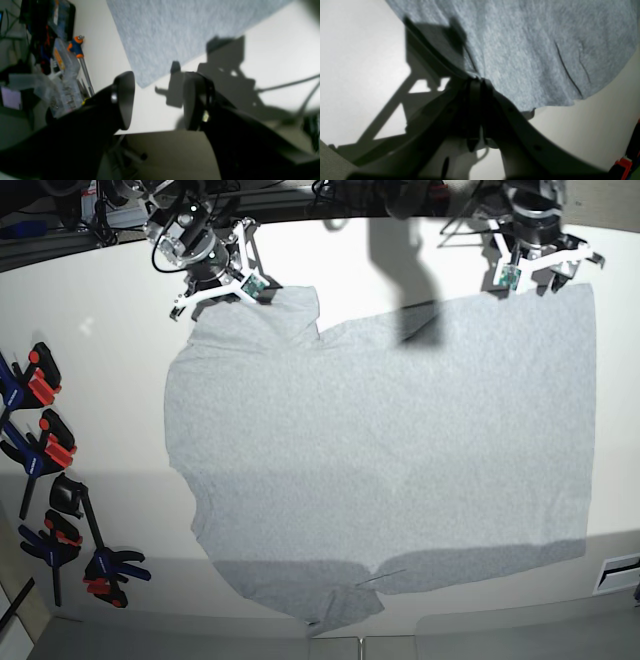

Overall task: Fold the T-shirt properly
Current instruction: 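Lower both grippers onto the shirt's hem corners and close them, then adjust the left gripper's grip on its hem corner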

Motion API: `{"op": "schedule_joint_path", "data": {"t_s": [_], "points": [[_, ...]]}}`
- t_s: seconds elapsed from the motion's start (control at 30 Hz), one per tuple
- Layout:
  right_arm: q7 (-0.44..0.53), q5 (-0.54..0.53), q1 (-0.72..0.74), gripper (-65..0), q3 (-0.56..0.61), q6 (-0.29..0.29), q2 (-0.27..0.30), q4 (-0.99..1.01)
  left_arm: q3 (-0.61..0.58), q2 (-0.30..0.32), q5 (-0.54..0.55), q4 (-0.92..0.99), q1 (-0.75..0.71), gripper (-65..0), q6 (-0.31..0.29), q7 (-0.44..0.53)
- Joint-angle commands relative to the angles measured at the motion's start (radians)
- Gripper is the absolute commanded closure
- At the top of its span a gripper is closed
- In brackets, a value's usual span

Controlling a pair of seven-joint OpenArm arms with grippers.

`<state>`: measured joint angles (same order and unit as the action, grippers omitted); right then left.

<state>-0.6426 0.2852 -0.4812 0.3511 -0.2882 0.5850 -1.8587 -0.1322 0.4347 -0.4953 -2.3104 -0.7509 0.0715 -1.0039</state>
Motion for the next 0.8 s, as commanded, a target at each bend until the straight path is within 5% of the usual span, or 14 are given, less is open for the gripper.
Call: {"op": "schedule_joint_path", "data": {"t_s": [0.0,0.1,0.2,0.33,0.47,0.77], "points": [[-0.059,0.000,-0.010,0.0,-0.003,-0.011,0.013,0.008,0.002,0.026,0.003,-0.019,-0.008,-29.1,0.003,0.003],[-0.058,0.000,-0.010,0.0,-0.003,-0.011,0.013,0.008,0.002,0.086,0.061,-0.010,-0.008,-29.1,-0.023,0.012],[-0.059,0.000,-0.010,0.0,-0.003,-0.011,0.013,0.008,0.001,0.146,0.132,0.043,-0.008,-29.1,-0.167,0.073],[-0.061,0.000,-0.010,0.0,-0.003,-0.011,0.013,0.008,0.001,0.246,0.196,0.185,-0.008,-29.1,-0.369,0.294],[-0.064,0.000,-0.010,0.0,-0.003,-0.011,0.013,0.008,0.001,0.301,0.113,0.344,0.015,-29.1,-0.378,0.502],[-0.067,0.000,-0.010,0.0,-0.003,-0.011,0.013,0.008,0.001,0.303,0.077,0.609,0.145,-29.1,-0.376,0.486]]}}
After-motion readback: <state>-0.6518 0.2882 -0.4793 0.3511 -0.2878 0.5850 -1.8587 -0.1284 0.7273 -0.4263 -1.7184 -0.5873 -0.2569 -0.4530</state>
